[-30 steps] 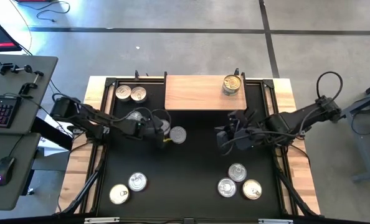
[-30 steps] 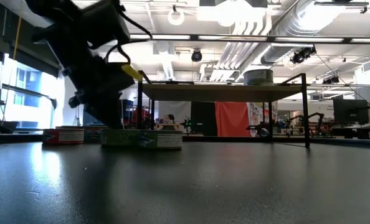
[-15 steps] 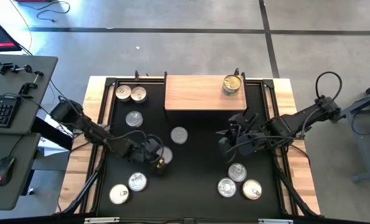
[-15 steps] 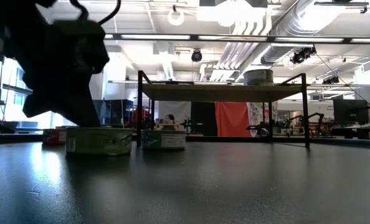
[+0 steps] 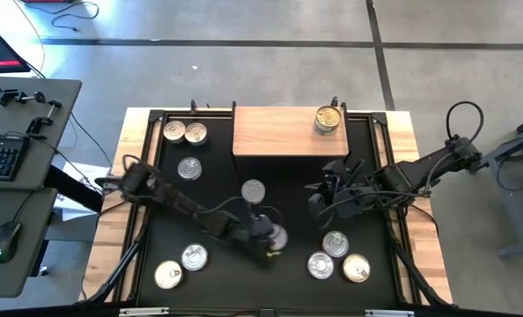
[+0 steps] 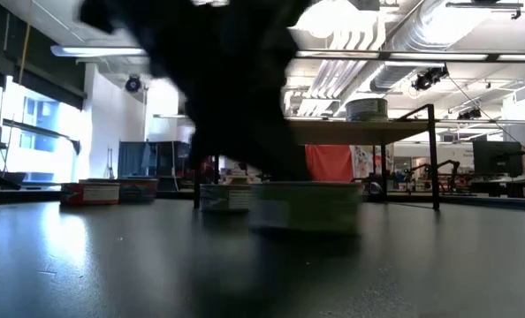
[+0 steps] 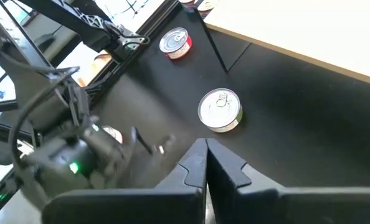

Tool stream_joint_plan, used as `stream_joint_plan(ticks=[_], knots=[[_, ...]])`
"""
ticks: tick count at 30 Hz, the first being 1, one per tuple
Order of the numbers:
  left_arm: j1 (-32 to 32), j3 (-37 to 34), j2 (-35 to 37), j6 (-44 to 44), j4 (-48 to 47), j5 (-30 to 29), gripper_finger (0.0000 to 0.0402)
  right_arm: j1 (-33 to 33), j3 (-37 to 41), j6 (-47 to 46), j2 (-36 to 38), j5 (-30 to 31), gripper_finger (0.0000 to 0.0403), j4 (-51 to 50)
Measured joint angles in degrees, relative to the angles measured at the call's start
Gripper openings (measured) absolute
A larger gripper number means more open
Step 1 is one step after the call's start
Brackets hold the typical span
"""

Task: Stack canned seafood by type on shelf
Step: Put the green tuna can on the shelf

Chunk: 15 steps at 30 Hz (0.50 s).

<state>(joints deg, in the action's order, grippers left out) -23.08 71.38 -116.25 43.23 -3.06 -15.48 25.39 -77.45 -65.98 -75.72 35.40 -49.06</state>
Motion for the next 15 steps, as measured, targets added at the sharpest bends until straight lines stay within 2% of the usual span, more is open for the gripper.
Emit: stream_joint_plan(ticks=[5, 8, 11, 15], knots=[[2.5, 9.6, -2.7, -13.5, -6.1, 5.0, 0.0000, 0.0, 0.0, 0.0, 0.2, 0.5, 0.0000, 0.1], [3.5, 11.2, -0.8, -17.8, -12.0, 7.1, 0.0000, 0.0, -0.3, 0.3, 0.6, 0.7, 0.0000, 0.1], [3.8, 10.8, 2.7, -20.6, -18.0, 6.4, 0.0000, 0.0, -0.8, 0.4, 1.2, -0.2, 0.0000, -0.1], [3.1, 10.5, 7.0, -21.4, -25.9, 2.5, 0.0000, 0.0, -0.4, -0.2, 1.4, -6.2, 0.0000, -2.1]])
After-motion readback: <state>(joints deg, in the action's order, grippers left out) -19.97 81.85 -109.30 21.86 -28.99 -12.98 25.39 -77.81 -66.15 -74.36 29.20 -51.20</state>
